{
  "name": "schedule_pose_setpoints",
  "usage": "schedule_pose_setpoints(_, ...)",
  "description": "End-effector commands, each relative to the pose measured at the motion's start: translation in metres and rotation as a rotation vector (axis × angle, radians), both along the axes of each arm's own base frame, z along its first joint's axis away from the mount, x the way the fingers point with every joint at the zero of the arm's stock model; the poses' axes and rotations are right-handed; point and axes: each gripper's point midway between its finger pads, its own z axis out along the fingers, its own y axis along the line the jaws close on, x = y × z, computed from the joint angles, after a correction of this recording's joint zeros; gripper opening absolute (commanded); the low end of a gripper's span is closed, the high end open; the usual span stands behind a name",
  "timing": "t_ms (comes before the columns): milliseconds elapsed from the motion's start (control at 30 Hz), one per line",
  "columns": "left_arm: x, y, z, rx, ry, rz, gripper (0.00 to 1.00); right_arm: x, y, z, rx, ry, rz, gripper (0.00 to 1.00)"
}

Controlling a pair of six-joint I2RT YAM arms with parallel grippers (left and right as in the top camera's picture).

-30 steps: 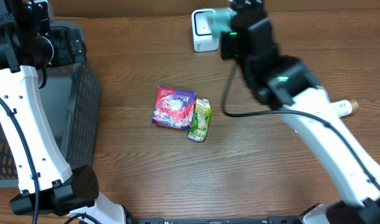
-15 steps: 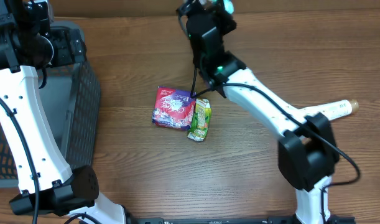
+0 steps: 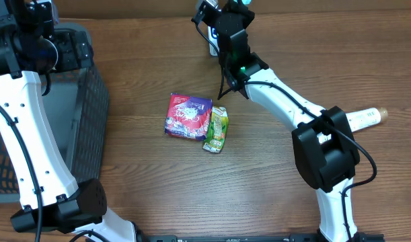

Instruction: Scan the item barcode

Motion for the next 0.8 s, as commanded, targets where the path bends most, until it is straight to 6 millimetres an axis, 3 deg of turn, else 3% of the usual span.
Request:
schedule_pose_setpoints(0,0.000,-0.005,0.003,0.003,-0.010,-0.026,1.00,0.005,0.019,-0.011,-0.017,0.015,0.084,0.04)
schedule_pose_setpoints(167,0.000,-0.005,0.003,0.003,-0.010,-0.027,1.00,0.004,0.033,-0.029,-0.032,0.063,0.161,0.04)
schedule_pose_setpoints(433,0.000,-0.005,0.003,0.003,-0.011,-0.027,1.00,0.009,0.035,-0.053,-0.105,0.091,0.169,0.04)
schedule_pose_setpoints(767,0.000,-0.005,0.003,0.003,-0.011,-0.027,1.00,0.018,0.036,-0.050,-0.136,0.012,0.172,0.04)
